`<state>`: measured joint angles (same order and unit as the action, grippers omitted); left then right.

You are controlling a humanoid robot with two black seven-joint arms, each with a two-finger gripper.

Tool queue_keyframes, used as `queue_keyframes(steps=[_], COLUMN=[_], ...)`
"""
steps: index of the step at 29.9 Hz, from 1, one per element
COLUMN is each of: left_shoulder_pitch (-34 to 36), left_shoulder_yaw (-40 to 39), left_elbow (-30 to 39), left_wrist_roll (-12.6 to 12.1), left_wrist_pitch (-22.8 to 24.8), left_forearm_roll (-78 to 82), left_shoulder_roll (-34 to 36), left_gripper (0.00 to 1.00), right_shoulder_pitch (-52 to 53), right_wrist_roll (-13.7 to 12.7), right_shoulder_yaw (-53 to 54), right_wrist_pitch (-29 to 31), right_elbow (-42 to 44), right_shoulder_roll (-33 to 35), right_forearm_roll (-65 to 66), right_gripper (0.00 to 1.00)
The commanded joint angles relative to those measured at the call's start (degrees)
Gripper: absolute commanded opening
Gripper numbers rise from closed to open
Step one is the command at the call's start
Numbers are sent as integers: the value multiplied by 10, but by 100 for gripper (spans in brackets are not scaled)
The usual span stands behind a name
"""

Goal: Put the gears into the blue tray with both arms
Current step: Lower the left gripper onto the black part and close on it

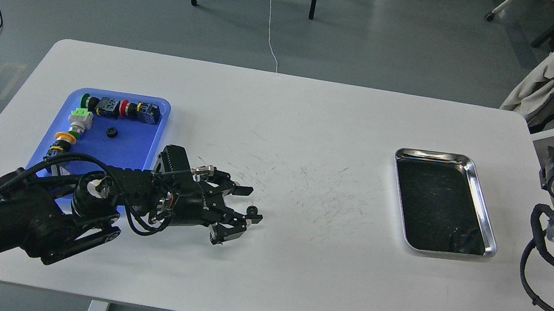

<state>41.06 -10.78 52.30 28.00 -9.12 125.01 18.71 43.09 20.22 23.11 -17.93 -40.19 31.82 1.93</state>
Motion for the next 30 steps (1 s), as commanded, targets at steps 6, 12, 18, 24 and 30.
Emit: queue_keyframes(steps=[6, 12, 18, 24, 30], left_shoulder_pitch=[-4, -5, -7, -6, -8], left_shoulder_yaw=[1, 2, 2, 2, 2], left_elbow=[-10, -22, -29, -38, -40], left_wrist_roll=[0, 0, 0, 0, 0], left_wrist_pitch=[0, -5, -5, -5, -5], left_forearm_roll=[0, 0, 0, 0, 0], left_shoulder_roll=[-8, -17, -20, -24, -24], left_gripper=[56, 55, 46, 40, 35], right_shoulder_pitch=[0, -1, -1, -4, -4], right_wrist_roll=[0, 0, 0, 0, 0], right_shoulder_yaw=[-2, -3, -3, -4, -4], right_wrist_pitch=[0, 0, 0, -1, -1], right_elbow=[-1, -1, -1, -1, -1], right_shoulder_roll=[1, 1, 0, 0, 0], right_forearm_roll=[0, 0, 1, 1, 1], right_gripper=[95, 95, 95, 95, 95])
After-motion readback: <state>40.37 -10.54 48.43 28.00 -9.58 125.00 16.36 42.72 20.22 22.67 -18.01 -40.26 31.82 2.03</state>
